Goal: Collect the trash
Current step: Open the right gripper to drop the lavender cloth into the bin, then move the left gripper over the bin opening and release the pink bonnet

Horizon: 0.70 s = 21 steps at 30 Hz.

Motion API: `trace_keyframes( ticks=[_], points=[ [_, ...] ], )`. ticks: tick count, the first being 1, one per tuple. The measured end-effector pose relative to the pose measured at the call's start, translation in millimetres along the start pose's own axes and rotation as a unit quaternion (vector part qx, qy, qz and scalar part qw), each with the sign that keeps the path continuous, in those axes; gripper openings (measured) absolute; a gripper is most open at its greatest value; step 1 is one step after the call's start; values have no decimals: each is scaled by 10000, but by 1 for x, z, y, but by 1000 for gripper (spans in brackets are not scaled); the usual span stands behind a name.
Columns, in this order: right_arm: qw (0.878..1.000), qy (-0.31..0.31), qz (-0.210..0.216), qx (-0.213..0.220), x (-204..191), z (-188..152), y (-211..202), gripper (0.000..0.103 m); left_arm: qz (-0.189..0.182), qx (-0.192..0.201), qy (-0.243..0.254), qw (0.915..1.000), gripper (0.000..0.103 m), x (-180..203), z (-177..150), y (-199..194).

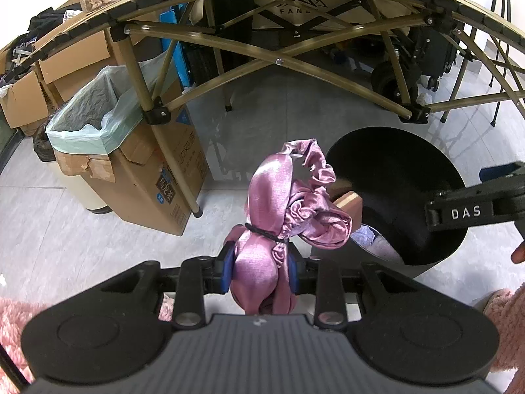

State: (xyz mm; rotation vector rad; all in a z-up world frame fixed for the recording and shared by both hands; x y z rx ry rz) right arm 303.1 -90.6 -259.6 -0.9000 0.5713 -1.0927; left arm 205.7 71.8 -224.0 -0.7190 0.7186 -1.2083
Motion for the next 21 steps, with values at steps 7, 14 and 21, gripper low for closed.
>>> trace_keyframes(
  ticks=[7, 14, 21],
  points=[
    [9996, -55, -69, -256, 0, -8, 6, 103, 1, -2, 2, 10000, 32, 0, 0, 0],
    [9981, -16, -114, -598, 2, -18, 12, 103, 3, 1, 5, 10000, 32, 0, 0, 0],
    [9950, 63, -83, -991, 3, -29, 19, 103, -2, 1, 13, 10000, 32, 1, 0, 0]
  ],
)
Point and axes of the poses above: each gripper's, at about its wrist camera, not at the fingertips, and y roughly the way its jaws point, x to its right, z to its top, the point moved 7 cm from there along y, roughly the way its jaws point, and after that the axes turned 2 degrees about x, right-handed, at the moved point
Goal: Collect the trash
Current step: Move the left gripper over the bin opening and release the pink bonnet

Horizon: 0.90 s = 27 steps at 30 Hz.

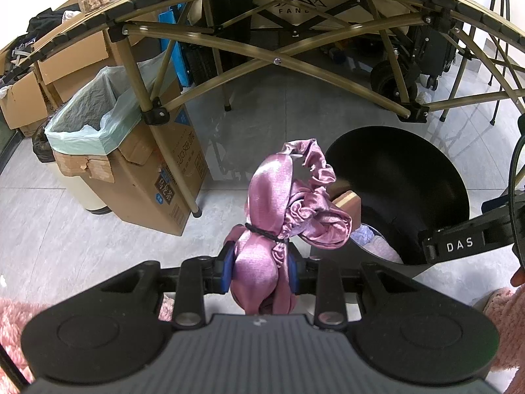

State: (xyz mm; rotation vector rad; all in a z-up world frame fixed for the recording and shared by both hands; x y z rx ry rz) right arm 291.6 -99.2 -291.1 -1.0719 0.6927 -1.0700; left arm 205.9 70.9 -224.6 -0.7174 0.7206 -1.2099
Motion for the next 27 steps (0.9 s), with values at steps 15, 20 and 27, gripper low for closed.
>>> trace_keyframes(
  ticks=[15, 20, 27],
  points=[
    [9990, -116, -26, -429, 10, -19, 5, 103, -92, 14, 210, 9997, 32, 13, 2, 2],
    [9993, 40, -26, -370, 22, -19, -1, 103, -96, 3, 271, 9996, 32, 18, 3, 4],
    [9990, 300, -81, -307, 47, -24, -8, 103, -138, -14, 416, 9990, 32, 29, 4, 7]
  ],
)
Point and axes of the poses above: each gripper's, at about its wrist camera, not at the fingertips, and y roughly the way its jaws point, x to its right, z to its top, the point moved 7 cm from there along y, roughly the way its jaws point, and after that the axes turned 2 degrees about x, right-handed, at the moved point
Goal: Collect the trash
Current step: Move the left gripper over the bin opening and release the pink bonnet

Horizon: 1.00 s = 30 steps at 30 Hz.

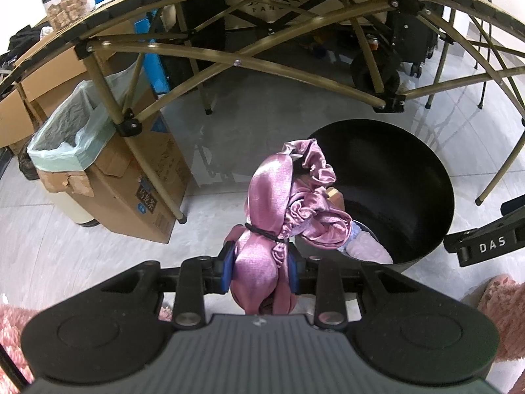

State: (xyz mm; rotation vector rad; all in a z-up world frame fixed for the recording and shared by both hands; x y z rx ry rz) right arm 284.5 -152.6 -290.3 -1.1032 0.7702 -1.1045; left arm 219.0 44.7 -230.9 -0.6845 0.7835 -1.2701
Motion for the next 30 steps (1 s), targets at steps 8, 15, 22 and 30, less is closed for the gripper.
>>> trace_keyframes(
  ticks=[8, 15, 22, 30],
  points=[
    [9998, 189, -102, 20, 27, -9, -4, 103, -111, -49, 291, 9995, 32, 23, 3, 7],
    [9991, 345, -225, 29, 48, -14, -5, 103, -300, -159, 430, 9985, 32, 45, 9, 14],
    [9985, 440, -312, 73, 60, -19, -8, 103, -630, -255, 625, 9957, 32, 76, 21, 19],
    [9983, 392, -396, 166, 62, -15, -9, 103, -722, -434, 762, 9935, 32, 102, 44, 33]
  ],
)
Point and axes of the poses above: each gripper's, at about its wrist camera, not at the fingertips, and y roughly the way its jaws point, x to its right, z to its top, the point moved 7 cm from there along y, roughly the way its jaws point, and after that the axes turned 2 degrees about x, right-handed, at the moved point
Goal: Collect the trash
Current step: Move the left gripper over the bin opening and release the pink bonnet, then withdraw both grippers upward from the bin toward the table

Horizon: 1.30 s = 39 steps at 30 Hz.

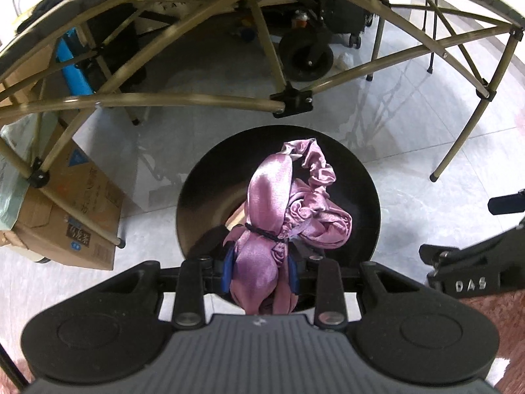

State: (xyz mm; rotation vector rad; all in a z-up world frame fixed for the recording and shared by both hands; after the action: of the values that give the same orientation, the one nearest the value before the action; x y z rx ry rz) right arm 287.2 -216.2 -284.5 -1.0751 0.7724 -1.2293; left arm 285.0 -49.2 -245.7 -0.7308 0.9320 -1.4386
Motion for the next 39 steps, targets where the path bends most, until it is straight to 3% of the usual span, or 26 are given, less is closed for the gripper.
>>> trace_keyframes(
  ticks=[7, 14, 24, 26, 27, 28, 30, 39],
  points=[
    [9996, 194, -177, 92, 11, 4, 1, 103, -270, -534, -242, 9979, 32, 11, 12, 26],
    [9987, 356, -364, 45, 19, 5, 9, 103, -285, -910, -363, 9948, 32, 15, 8, 46],
    [9986, 352, -404, 16, 14, 8, 15, 103, -190, -1050, -559, 9927, 34, 4, 7, 54],
    [9985, 351, -410, 19, 13, 9, 15, 103, -166, -1041, -592, 9927, 38, 4, 8, 52],
    [9985, 351, -412, 22, 13, 9, 15, 103, -172, -1012, -604, 9929, 50, 4, 8, 51],
    [9985, 349, -411, 23, 13, 9, 15, 103, -177, -987, -612, 9931, 75, 4, 9, 50],
    [9985, 346, -414, 22, 13, 9, 15, 103, -150, -915, -614, 9938, 103, 4, 10, 47],
    [9984, 368, -424, 48, 14, 10, 13, 103, -117, -1361, -691, 9882, 103, -3, 0, 48]
  ],
)
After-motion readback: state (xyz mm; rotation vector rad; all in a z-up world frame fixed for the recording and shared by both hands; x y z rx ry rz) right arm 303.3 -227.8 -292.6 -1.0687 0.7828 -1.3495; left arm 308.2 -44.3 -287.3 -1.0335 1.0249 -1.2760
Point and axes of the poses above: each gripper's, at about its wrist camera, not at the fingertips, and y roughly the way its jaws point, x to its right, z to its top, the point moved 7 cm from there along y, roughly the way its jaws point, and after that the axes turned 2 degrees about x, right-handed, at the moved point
